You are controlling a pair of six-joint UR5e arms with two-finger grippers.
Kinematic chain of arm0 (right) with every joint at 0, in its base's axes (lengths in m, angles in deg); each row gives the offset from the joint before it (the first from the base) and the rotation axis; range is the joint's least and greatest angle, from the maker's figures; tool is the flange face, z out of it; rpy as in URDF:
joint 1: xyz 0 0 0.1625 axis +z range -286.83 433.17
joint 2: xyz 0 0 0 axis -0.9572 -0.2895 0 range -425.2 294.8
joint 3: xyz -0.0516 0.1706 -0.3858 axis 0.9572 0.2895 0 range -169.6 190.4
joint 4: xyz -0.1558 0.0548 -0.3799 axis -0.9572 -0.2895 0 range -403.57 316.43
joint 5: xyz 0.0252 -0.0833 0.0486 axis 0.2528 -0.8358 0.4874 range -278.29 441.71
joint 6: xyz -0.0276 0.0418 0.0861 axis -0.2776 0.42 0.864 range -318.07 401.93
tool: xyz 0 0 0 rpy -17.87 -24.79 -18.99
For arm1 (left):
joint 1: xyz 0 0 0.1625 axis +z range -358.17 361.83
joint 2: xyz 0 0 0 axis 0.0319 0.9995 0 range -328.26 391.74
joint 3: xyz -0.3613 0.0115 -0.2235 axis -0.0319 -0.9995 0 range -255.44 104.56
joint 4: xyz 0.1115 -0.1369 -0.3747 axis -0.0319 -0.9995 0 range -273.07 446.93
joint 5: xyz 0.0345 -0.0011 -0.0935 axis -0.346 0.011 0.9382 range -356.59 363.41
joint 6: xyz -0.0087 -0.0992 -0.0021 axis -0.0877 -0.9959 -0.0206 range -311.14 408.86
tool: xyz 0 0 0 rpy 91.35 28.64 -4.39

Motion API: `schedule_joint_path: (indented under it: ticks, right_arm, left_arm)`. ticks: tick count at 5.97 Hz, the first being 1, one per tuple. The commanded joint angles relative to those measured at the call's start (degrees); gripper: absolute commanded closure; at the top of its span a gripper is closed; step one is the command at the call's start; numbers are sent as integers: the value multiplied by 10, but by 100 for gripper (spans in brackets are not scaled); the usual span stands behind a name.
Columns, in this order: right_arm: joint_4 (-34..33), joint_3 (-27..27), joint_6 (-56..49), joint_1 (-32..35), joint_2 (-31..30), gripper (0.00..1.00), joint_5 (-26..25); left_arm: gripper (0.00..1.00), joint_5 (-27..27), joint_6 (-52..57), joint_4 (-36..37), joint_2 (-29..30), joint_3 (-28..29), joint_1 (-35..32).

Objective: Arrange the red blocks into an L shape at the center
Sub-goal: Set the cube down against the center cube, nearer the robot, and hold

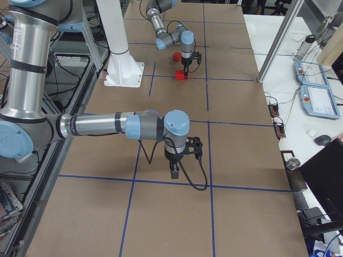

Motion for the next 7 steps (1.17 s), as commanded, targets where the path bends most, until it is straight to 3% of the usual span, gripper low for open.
schedule_joint_path:
  ticks: [1,7]
  right_arm:
    - [-1,0,0,0,1,0,1]
    - [-2,0,0,0,1,0,2]
  left_arm:
    - [77,0,-1,0,0,0,0]
    - [59,0,-1,-1,0,1,1]
